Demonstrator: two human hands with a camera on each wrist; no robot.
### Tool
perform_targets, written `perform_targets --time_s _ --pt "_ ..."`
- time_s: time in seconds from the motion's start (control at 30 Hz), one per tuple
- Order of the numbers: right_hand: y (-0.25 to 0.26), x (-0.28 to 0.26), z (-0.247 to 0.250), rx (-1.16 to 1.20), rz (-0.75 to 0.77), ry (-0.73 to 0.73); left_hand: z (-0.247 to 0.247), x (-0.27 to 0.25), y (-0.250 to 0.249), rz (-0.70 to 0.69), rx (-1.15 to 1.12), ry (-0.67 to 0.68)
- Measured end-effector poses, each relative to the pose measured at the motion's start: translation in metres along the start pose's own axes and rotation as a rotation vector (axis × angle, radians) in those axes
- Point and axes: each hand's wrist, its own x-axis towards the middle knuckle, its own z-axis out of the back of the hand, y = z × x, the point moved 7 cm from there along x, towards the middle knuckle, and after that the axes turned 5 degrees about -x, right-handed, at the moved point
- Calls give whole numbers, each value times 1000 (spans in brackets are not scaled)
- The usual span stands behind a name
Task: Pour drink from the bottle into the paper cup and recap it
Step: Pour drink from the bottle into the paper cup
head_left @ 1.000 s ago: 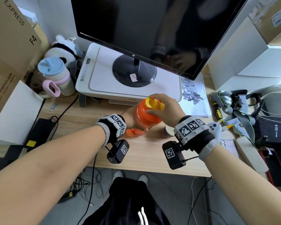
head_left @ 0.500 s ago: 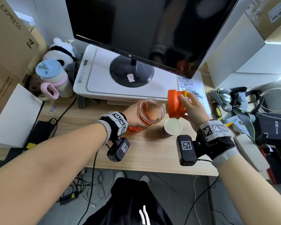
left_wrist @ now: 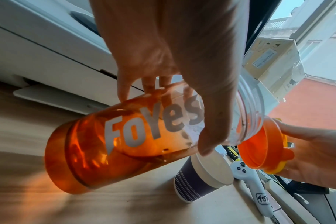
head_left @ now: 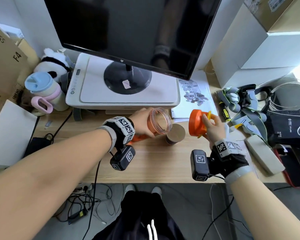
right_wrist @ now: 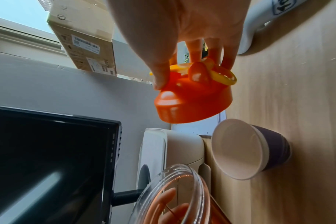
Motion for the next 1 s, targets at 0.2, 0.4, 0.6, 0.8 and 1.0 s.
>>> perform_targets --time_s 0.2,0.4,0.6,0.8,1.0 --pt "-21 13 2 4 -18 -1 -10 6 -6 59 167 37" --pt "-41 21 8 -24 -73 5 -13 6 -9 128 292 54" --pt "-47 22 16 -99 -81 -14 -13 8 -16 161 370 53" --pt "-52 26 17 -102 -94 5 -14 9 -21 188 452 54" --pt "-50 25 13 -154 -81 2 -12 8 -25 188 502 61"
